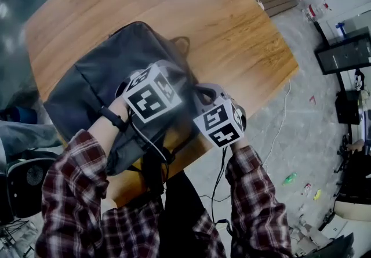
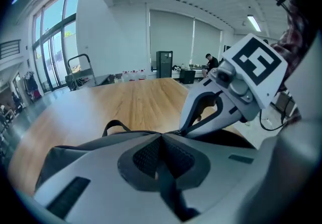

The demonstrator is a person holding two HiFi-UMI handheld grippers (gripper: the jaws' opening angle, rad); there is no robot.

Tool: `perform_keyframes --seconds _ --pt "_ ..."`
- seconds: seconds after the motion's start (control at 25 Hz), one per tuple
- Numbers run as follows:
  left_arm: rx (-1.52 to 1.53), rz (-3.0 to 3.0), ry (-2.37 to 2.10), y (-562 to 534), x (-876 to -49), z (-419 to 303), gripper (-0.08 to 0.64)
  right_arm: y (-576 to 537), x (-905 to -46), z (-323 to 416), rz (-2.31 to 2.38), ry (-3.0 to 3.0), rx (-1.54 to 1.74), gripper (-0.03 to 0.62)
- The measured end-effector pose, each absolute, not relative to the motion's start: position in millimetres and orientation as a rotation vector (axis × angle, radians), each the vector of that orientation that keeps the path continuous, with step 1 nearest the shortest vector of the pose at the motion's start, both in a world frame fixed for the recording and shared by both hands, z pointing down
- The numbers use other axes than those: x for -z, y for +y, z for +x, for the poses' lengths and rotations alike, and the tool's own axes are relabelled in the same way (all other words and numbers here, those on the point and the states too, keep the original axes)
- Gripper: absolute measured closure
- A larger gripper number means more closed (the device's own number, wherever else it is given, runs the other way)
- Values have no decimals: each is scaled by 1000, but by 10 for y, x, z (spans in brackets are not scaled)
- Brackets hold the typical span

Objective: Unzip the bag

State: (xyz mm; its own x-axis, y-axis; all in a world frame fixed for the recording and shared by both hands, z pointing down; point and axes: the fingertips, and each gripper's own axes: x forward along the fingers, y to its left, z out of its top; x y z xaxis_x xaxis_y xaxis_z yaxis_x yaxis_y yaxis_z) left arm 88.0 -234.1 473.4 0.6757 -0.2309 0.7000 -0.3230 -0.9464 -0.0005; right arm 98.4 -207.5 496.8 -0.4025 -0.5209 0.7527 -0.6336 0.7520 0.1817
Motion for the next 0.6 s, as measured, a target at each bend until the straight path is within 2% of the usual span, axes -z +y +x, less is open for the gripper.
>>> perform_keyframes --seconds 0.28,0.6 --pt "-1060 2719 -395 -2376 -4916 949 555 -1750 -4992 844 914 -2084 -250 581" --pt "-915 2586 -452 -2458 -4998 1025 555 -1485 -5004 694 894 -1951 -149 581"
